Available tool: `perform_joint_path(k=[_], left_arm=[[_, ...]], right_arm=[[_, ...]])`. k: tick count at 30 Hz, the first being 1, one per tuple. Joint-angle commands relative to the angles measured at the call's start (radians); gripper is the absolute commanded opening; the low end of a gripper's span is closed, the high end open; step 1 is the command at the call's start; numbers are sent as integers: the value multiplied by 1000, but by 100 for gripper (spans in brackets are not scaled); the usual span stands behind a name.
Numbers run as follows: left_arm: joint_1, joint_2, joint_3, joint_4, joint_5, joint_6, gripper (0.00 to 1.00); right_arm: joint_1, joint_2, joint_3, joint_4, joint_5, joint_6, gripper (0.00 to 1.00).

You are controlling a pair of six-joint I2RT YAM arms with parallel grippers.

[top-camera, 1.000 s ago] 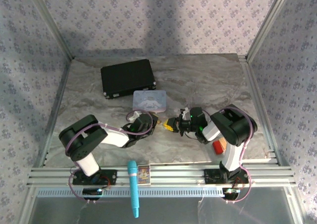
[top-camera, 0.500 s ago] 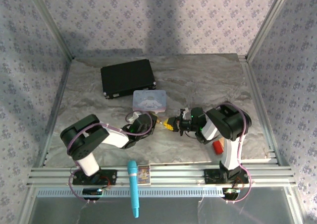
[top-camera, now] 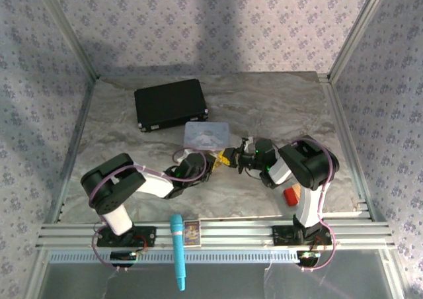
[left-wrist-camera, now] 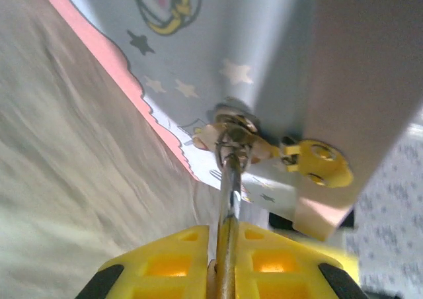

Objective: Unlock the padlock with the key

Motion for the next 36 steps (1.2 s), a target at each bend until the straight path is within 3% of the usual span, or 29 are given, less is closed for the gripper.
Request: perform_joint_path(k=[1,6,11,16,19,21,31,34,36], left_arm=[[-34,-30,39,62,152,-4,0],[-21,-58,31,-95,118,-21,0],[-16,-103,82,-386,71,20,5],[-11,-104,96,-448,38,51,11],[13,-73,120,-458,57,96,22],[36,-41,142,-469,79,122,22],[70,105,296,-485,177,234,25],[70,107,302,-486,180,245,25],[71,89,288,-510,166,246,25]], right_arm=[[23,-30,14,3,22,-3,0],[12,-71,-59,-14,41,-38,0],[3,-187,-87,-195,46,-153,0],[10,-407,-28,-738,127,-444,0],[41,-530,81,-1161,262,-704,0],[52,-574,121,-1312,338,-808,0],[13,-563,120,-1313,326,-858,0],[15,-573,121,-1312,345,-902,7],[18,-575,132,-1316,348,-941,17]])
